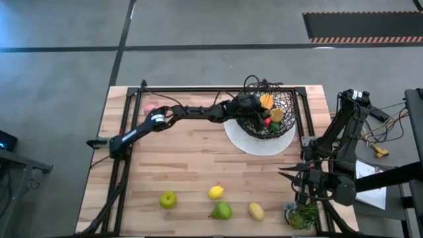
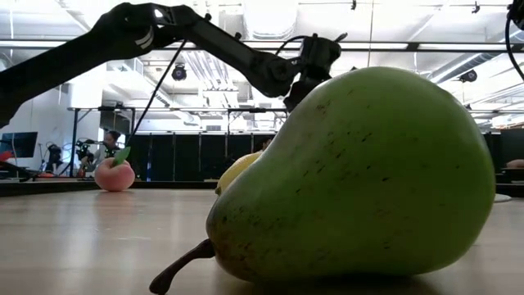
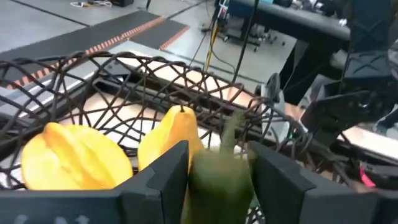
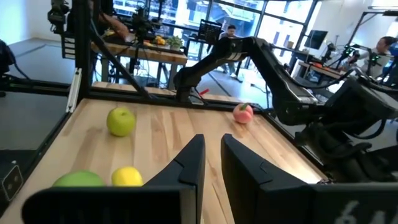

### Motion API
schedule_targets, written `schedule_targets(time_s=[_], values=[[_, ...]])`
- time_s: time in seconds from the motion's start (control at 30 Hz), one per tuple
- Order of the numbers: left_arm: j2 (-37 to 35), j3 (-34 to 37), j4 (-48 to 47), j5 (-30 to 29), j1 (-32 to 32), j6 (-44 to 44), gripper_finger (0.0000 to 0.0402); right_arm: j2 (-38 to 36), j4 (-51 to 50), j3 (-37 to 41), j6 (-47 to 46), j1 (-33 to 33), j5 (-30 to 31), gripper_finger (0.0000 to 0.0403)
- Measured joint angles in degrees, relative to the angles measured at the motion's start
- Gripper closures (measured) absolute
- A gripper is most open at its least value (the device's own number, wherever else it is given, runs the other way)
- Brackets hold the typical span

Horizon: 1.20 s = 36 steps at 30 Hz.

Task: Build produce basket
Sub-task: Put the green chili pepper into the black wire basket, then put the bottom yellow lemon into the black wire basket

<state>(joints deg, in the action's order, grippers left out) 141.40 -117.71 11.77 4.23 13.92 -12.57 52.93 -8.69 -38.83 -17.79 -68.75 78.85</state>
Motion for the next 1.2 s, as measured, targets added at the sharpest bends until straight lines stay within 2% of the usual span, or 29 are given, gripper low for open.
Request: schedule_targets(time_s=[0.23,0.57,0.83,0.93,1.07,1.2], values=[[0.0,0.0,-3.4,0.0,0.3,3.4,0.0209,0.0,0.0,0.0,-0.1,0.0,0.8,0.036],[-0.2,0.0,-4.0,0.0,0.3,6.2,0.0202,0.0,0.0,0.1,-0.2,0.0,0.8,0.036],[-5.5,-0.1,-11.8,0.0,0.1,13.3,0.0203,0.1,-0.2,1.2,-1.7,0.2,0.8,0.036],[-9.1,0.6,-20.1,-0.1,-0.6,16.9,0.0203,0.3,-0.2,2.7,-3.3,1.0,2.7,0.036],[-15.6,7.4,-23.1,-0.4,-2.1,19.9,0.0203,0.8,-0.1,5.2,-10.4,3.0,5.2,0.036],[-25.6,19.9,-20.1,-4.8,-3.8,21.0,0.0203,1.6,0.0,7.0,-15.2,4.4,5.1,0.036]])
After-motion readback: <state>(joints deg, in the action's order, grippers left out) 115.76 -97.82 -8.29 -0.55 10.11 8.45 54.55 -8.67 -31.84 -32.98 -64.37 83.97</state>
